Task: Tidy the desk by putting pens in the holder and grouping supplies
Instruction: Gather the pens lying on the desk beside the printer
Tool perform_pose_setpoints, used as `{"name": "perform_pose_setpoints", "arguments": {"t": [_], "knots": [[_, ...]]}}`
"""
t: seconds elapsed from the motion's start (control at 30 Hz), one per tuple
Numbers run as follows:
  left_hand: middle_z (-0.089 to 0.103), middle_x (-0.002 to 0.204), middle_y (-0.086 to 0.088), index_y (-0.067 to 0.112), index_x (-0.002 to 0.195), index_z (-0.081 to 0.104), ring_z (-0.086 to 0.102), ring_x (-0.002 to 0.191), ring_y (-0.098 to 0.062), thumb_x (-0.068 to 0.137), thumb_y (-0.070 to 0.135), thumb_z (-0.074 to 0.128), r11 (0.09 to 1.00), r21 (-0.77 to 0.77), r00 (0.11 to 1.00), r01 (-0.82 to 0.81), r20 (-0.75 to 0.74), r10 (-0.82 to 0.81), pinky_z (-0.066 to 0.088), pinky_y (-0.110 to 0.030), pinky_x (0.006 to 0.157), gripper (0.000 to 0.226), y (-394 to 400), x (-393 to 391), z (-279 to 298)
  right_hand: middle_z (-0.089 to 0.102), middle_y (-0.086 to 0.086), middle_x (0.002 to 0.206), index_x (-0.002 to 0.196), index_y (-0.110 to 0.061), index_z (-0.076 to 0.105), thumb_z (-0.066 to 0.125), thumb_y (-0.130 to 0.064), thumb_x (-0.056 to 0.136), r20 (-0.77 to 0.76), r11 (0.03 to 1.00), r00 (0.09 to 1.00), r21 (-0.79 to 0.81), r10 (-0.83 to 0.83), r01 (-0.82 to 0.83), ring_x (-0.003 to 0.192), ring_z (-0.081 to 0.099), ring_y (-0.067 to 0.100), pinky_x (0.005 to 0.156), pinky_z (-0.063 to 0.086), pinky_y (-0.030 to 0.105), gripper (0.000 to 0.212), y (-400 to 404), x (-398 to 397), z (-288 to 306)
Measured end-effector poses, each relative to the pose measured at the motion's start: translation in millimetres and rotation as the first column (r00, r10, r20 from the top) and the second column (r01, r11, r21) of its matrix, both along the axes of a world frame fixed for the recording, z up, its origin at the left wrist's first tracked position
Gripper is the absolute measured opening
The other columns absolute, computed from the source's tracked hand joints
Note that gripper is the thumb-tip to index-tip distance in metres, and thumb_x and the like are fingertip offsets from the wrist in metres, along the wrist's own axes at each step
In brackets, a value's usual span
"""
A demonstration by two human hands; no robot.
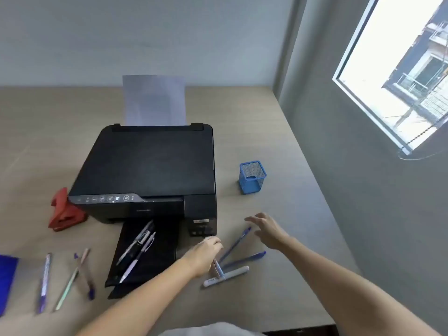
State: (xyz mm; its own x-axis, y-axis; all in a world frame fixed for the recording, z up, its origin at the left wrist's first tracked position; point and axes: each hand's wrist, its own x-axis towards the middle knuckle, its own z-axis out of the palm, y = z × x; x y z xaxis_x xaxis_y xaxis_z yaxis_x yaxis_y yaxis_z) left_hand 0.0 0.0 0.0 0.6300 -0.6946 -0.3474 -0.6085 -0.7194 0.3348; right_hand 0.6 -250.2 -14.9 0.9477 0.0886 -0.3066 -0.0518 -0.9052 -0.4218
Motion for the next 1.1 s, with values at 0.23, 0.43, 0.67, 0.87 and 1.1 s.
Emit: {"name": "perform_pose_setpoints", "arguments": {"t": [0.23, 0.43, 0.67, 0.87, 1.1], "knots": [[0.045, 0.128, -0.011, 0.008, 0.111, 0.052, 0.048, 0.121, -0.028, 0.081, -0.009, 0.049, 0.994, 0.112, 0.988, -0.015, 0.153, -0.003, 0.049, -0.040, 0.085, 0.034, 9, 6, -14, 0.050, 0.009, 0.116, 0.103, -0.022, 0.061, 0.061, -0.017, 0.085, 0.082, 0.982, 0.988, -0.148, 0.133, -0.120, 0.108, 0.048, 0.030, 0.086, 0.045, 0.038, 0.018, 16, 6, -20], [0.055, 0.109, -0.010, 0.010, 0.107, 0.052, 0.058, 0.104, -0.029, 0.099, 0.022, 0.038, 0.995, -0.076, 0.995, -0.060, 0.074, 0.065, 0.049, -0.040, 0.086, 0.019, 4, 11, -19, 0.057, 0.013, 0.102, 0.096, -0.009, 0.055, 0.050, -0.017, 0.092, 0.029, 0.978, 0.987, -0.144, 0.159, -0.153, 0.096, 0.052, 0.031, 0.079, 0.043, 0.035, 0.011, -14, -5, -22], [0.052, 0.114, -0.010, 0.011, 0.113, 0.045, 0.058, 0.099, -0.032, 0.094, 0.041, 0.047, 0.999, 0.048, 0.993, 0.014, -0.115, -0.009, 0.044, -0.040, 0.082, 0.036, -11, -14, -14, 0.056, 0.007, 0.098, 0.102, -0.012, 0.057, 0.045, -0.014, 0.094, 0.076, 0.997, 0.994, 0.033, 0.073, -0.075, 0.089, 0.053, 0.027, 0.076, 0.041, 0.028, 0.015, -17, -48, -27], [0.059, 0.084, 0.001, 0.019, 0.083, 0.059, 0.066, 0.072, -0.016, 0.081, 0.032, 0.048, 0.974, 0.155, 0.983, 0.163, 0.060, -0.174, 0.052, -0.025, 0.058, 0.017, -2, -14, -25, 0.051, 0.002, 0.095, 0.096, -0.016, 0.053, 0.056, -0.034, 0.087, 0.078, 0.997, 0.994, 0.018, 0.076, -0.077, 0.087, 0.048, 0.025, 0.077, 0.045, 0.034, 0.020, -5, -55, -29], [0.063, 0.099, -0.011, 0.011, 0.104, 0.048, 0.063, 0.091, -0.033, 0.100, 0.028, 0.036, 0.992, 0.124, 0.999, 0.035, -0.008, -0.034, 0.036, -0.037, 0.062, 0.021, -2, -6, 15, 0.056, 0.002, 0.080, 0.082, -0.019, 0.047, 0.051, -0.022, 0.084, 0.125, 0.938, 0.949, -0.236, 0.289, -0.255, 0.070, 0.054, 0.021, 0.058, 0.049, 0.030, 0.005, -1, -61, -43]]}}
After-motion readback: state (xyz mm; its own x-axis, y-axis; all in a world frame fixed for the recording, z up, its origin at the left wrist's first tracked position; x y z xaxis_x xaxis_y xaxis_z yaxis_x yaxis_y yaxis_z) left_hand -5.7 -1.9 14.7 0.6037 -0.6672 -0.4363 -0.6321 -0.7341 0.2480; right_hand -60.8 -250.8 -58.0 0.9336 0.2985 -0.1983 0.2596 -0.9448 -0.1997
